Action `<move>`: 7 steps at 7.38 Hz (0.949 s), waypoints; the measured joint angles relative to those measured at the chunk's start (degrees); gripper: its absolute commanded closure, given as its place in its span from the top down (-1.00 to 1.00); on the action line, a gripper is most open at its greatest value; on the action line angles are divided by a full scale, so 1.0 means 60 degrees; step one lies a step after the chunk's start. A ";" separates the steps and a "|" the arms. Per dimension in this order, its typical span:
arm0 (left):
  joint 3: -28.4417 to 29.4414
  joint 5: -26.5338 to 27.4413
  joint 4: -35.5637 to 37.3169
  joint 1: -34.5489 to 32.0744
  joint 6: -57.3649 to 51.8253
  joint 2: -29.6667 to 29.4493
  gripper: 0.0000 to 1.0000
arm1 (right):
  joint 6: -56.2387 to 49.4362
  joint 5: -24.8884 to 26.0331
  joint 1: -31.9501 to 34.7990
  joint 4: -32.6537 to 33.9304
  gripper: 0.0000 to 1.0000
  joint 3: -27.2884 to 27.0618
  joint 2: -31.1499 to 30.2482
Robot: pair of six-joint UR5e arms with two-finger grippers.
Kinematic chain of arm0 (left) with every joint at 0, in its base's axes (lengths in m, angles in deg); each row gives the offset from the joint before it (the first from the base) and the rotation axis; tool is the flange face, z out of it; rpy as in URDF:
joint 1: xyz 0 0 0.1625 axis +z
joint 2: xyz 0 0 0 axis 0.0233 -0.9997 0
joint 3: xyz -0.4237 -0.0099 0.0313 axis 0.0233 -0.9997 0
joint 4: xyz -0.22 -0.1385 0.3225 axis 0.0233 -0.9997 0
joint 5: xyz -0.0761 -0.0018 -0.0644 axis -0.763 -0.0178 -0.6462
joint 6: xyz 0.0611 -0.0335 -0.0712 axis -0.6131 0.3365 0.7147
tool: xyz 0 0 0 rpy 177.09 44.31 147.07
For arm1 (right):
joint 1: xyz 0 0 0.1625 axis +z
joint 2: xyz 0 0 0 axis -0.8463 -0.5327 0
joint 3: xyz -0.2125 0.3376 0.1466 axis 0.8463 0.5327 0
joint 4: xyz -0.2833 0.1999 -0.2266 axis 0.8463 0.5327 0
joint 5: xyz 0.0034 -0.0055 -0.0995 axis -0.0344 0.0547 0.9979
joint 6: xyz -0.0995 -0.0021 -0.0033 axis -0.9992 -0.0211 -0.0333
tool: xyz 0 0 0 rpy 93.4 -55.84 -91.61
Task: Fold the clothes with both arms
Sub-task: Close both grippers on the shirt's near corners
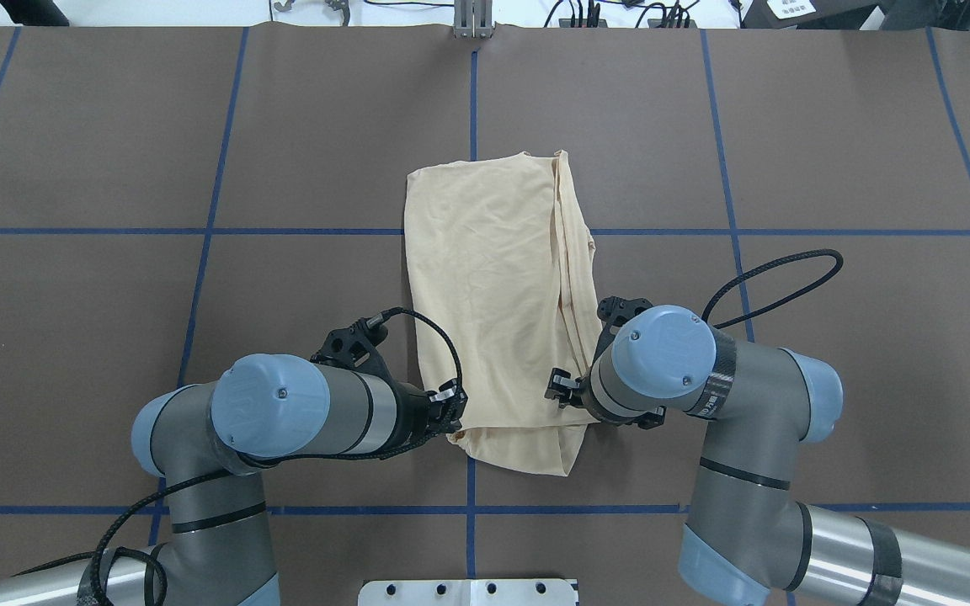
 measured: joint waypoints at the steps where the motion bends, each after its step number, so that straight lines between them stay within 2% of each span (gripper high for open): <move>1: 0.0004 0.0000 0.0000 0.0005 0.0001 -0.0017 -1.00 | 0.0001 -0.0015 0.0002 0.0006 -0.05 -0.0013 -0.0001; 2: 0.0008 0.0000 0.0000 0.0007 0.0001 -0.0022 -1.00 | 0.0007 -0.0035 0.0010 0.0008 -0.49 -0.0029 -0.0002; 3: 0.0009 0.0003 0.0000 0.0005 0.0001 -0.0024 -1.00 | 0.0011 -0.0044 0.0027 0.0012 -0.79 -0.0045 -0.0002; 4: 0.0009 0.0006 0.0000 0.0001 0.0001 -0.0028 -1.00 | 0.0012 -0.0052 0.0062 0.0018 -0.95 -0.0052 0.0000; 7: 0.0010 0.0000 0.0000 0.0000 0.0001 -0.0032 -1.00 | 0.0148 -0.0175 0.0300 0.0021 -1.00 -0.0073 0.0015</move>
